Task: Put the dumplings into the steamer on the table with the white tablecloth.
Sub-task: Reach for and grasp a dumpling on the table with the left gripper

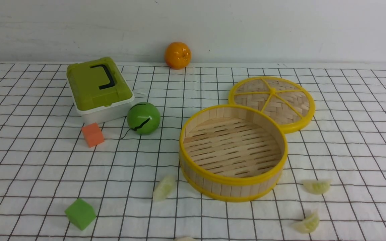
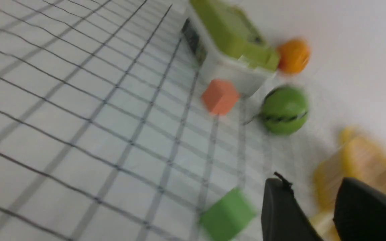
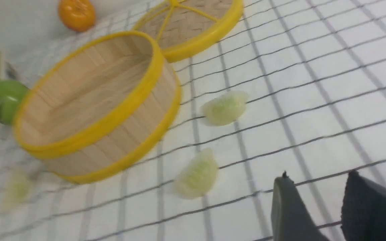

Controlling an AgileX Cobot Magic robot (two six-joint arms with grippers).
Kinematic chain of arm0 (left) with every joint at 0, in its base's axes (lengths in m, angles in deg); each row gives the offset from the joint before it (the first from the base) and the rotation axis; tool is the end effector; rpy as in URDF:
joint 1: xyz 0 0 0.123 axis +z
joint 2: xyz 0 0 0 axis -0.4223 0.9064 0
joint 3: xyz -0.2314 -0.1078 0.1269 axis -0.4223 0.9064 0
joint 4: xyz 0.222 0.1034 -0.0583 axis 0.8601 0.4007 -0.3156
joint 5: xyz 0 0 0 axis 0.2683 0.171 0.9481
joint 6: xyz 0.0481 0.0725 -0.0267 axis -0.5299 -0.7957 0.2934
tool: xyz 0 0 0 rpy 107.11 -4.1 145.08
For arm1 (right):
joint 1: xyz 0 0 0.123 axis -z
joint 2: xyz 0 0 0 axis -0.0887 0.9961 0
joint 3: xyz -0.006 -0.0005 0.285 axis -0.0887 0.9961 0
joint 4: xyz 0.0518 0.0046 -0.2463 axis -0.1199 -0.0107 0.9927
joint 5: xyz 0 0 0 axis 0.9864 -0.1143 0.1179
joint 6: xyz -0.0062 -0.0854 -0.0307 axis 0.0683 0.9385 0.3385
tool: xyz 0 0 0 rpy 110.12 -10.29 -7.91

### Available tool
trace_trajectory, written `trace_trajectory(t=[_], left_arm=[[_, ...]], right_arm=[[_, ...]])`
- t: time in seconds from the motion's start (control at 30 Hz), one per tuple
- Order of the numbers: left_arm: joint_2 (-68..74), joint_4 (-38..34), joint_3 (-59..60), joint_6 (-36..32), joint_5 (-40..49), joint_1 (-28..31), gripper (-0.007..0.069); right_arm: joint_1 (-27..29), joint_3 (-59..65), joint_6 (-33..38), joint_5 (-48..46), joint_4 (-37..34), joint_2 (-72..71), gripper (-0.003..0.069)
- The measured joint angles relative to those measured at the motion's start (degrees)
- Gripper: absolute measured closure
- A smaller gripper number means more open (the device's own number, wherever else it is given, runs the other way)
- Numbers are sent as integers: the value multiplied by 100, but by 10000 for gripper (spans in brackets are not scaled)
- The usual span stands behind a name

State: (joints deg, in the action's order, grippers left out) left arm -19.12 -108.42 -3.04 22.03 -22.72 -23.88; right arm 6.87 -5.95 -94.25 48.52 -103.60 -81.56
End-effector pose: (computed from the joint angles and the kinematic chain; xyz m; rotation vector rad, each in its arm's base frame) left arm 0.0569 -0.0030 0.1929 -0.6280 1.5360 -0.6333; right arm 0.0519 0.0135 0.1745 0.4256 1.8382 0.5120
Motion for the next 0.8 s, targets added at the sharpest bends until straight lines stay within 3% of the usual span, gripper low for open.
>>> trace_trajectory(t=[0.17,0.2,0.27,0.33,0.5,0.8], left_arm=[[0,-2158,0,1316,-918,0,386],[0,-2707,0,1512,-1146,0,386],[0,-3423,0,1665,-1465,0,386],[0,-3924,0,1461,-1668,0,386],[0,-4239,0,912,-1625,0,386],[0,-4263,0,1086,-1100,0,386]], right_arm=[[0,44,-321,-109,-2141,0,419],[0,44,-344,-109,-2774,0,419],[0,44,-352,-82,-3340,0,419],[0,44,-352,12,-3529,0,419],[0,44,-352,391,-3579,0,419],[0,44,306,205,-3630,0,419]])
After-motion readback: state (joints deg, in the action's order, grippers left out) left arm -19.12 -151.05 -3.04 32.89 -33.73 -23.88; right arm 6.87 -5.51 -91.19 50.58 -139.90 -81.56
